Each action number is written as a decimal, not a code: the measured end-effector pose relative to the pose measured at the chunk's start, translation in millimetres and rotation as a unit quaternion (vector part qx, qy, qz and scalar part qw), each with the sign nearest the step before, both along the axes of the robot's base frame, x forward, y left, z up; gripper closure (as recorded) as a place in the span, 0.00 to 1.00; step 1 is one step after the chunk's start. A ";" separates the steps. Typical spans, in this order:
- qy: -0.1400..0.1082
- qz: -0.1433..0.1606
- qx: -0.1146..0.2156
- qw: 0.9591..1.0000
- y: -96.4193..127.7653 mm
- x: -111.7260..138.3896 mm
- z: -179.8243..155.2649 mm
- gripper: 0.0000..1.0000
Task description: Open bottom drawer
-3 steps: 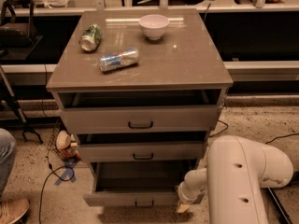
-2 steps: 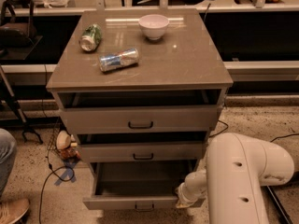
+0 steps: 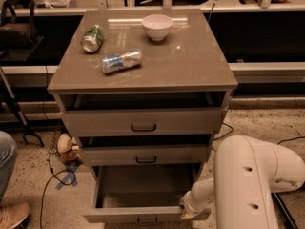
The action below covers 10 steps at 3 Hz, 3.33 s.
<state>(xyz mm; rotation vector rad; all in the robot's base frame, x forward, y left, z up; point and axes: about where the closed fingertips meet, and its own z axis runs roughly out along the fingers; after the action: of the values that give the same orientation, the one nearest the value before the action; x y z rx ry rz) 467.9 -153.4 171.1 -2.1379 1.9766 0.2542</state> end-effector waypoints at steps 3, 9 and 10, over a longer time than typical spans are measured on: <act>-0.003 -0.011 0.011 1.000 -7.7 -11.1 -1.4 1.00; 0.009 -0.019 0.017 1.000 -15.0 -23.6 -9.8 0.06; 0.005 -0.021 0.023 0.999 -18.5 -22.6 -5.1 0.00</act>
Offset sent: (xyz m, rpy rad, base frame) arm -0.0249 -0.0244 -0.0040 0.0542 -0.0114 -0.0670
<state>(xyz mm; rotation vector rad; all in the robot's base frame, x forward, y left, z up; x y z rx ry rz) 445.3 -172.0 166.0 -2.0679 1.9983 0.3002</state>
